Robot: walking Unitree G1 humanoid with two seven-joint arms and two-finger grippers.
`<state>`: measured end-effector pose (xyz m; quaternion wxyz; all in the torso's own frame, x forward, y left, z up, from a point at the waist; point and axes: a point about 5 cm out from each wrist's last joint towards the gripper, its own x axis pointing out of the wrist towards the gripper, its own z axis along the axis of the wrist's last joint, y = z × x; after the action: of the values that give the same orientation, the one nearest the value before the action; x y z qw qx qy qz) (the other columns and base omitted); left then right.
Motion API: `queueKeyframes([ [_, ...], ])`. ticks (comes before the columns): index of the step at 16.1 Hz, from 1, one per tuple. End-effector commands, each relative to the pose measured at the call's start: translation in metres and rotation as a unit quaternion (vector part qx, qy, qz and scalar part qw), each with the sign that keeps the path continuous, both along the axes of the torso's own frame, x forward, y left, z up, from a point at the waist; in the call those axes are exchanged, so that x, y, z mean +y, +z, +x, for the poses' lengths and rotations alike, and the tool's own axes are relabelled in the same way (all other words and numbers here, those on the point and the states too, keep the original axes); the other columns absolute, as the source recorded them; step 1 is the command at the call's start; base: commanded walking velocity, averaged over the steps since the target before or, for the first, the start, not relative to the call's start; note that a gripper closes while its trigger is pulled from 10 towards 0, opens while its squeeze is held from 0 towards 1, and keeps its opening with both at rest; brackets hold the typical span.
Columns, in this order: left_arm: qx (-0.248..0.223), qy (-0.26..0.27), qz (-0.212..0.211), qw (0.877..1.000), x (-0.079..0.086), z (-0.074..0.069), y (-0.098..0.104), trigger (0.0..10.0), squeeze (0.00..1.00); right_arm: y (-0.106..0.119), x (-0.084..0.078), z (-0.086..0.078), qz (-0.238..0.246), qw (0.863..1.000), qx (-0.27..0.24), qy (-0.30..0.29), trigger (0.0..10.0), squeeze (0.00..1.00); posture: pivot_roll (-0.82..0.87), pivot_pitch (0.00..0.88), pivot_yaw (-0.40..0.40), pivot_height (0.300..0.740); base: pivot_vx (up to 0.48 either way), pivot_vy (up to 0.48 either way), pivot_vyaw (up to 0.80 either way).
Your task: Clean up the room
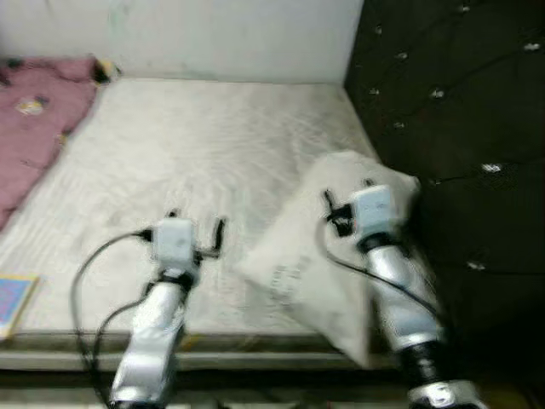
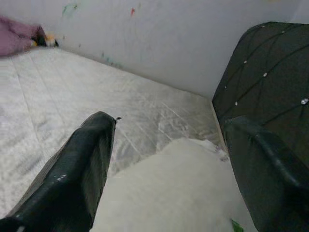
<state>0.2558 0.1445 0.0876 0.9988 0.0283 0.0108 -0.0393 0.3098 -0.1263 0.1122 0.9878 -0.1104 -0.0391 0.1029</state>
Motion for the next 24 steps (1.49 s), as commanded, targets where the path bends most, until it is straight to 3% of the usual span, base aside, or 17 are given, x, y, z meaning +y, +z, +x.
queueKeyframes([
  [1, -0.007, -0.003, 0.001, 1.0, -0.0026, 0.0028, 0.0042, 10.0, 0.0, 0.004, -0.0059, 0.0022, -0.007, 1.0, -0.008, -0.006, 10.0, 0.0, -0.07, 0.0, 0.0, 0.74, 0.0, -0.48, 0.0],
  [9, -0.007, 0.003, -0.008, 1.0, -0.0011, 0.0032, 0.0047, 10.0, 0.0, 0.0032, -0.003, 0.0012, -0.017, 1.0, -0.012, -0.001, 10.0, 0.0, -0.07, 0.0, 0.001, 0.74, 0.0, -0.113, 0.0],
  [14, -0.008, 0.006, -0.011, 1.0, -0.0017, 0.0036, 0.0054, 10.0, 0.0, 0.0033, -0.0027, 0.0012, -0.019, 1.0, -0.013, 0.0, 10.0, 0.0, -0.07, 0.0, -0.004, 0.74, 0.0, 0.0, 0.68],
  [24, -0.008, 0.004, -0.022, 1.0, -0.0024, 0.0038, 0.0055, 10.0, 0.0, 0.0007, -0.0042, 0.0019, 0.003, 1.0, 0.004, -0.005, 10.0, 0.0, -0.07, 0.0, -0.004, 0.74, 0.0, 0.0, -0.08],
])
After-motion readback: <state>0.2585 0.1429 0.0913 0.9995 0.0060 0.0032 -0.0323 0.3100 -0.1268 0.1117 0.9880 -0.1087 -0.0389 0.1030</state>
